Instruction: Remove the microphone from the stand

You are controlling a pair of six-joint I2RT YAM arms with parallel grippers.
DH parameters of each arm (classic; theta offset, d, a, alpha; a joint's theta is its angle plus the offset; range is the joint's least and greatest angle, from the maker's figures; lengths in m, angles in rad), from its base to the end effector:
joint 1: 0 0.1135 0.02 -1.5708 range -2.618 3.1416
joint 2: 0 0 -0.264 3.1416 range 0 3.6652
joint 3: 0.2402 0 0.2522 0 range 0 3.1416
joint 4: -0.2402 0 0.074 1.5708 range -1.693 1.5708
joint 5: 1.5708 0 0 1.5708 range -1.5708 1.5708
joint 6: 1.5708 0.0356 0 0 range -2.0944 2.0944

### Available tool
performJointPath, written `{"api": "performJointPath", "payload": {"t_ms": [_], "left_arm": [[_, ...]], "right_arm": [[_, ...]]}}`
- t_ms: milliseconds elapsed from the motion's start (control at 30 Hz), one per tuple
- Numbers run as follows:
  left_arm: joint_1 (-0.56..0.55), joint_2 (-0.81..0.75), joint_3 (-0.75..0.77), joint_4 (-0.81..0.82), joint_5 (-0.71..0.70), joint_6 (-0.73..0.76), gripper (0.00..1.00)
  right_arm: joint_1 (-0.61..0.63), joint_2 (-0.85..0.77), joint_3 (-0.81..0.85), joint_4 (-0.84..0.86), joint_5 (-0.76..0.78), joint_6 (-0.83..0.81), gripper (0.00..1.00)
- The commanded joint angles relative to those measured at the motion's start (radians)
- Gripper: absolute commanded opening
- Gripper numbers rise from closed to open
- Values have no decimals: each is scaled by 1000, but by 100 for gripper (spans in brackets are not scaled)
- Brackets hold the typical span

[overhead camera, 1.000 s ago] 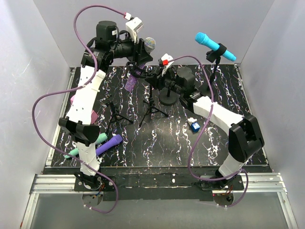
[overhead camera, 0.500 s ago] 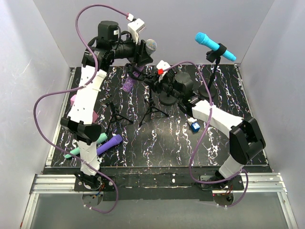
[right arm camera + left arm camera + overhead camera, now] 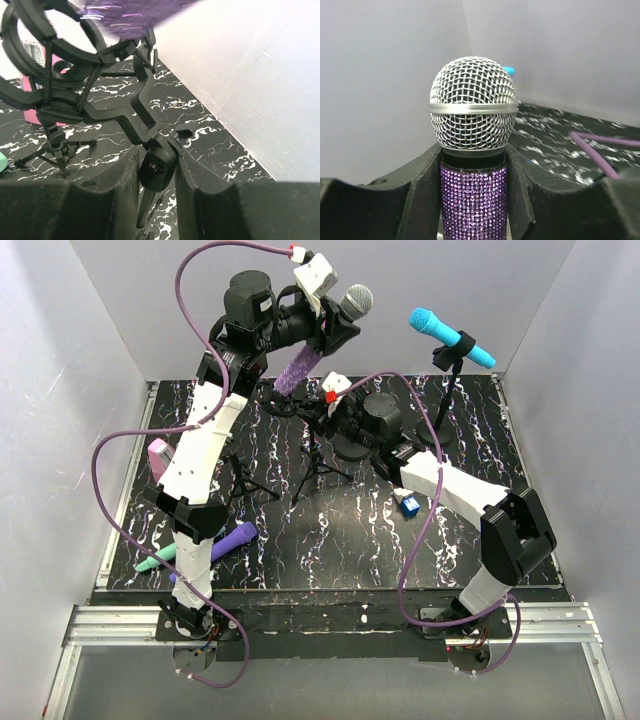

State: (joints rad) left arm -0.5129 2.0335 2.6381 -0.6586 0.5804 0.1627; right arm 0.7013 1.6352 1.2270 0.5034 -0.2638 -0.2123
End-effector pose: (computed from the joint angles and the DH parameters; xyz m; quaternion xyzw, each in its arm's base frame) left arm 0.3467 -0.2177 0.5327 0.4162 0.5910 -0.3194 0.6127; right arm 0.2947 0.2610 0.3451 -0.3815 0.5555 0.2634 0.6903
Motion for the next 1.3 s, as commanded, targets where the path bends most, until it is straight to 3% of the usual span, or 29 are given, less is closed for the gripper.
{"api": "performJointPath", "payload": {"t_ms": [0, 167, 333, 400, 567, 733, 1000, 1133, 1267], "left_arm": [[7, -44, 66, 293, -99, 63, 0], [-29, -149, -1, 407, -308, 305, 0], [-29, -341, -208, 302, -473, 558, 0], [-27, -406, -277, 243, -566, 606, 0], [-24, -547, -400, 47, -729, 679, 0], [-24, -685, -567, -107, -830, 557, 0], [-22, -936, -814, -589, -546, 446, 0], [-22, -1074, -1074, -688, -415, 491, 0], [-22, -1072, -1226, -759, -236, 505, 0]], "right_arm": [[26, 61, -23, -239, -58, -30, 1], [-3, 72, 43, -285, -25, 24, 4], [-32, 57, 112, -359, -74, 40, 36], [-36, 45, 134, -382, -89, 34, 44], [-39, 0, 152, -414, -89, 42, 72], [-55, -46, 167, -476, -97, 57, 77], [-83, -201, 83, -572, -104, 54, 79], [-89, -282, 17, -601, -103, 30, 79], [-91, -333, -27, -628, -91, 21, 79]]}}
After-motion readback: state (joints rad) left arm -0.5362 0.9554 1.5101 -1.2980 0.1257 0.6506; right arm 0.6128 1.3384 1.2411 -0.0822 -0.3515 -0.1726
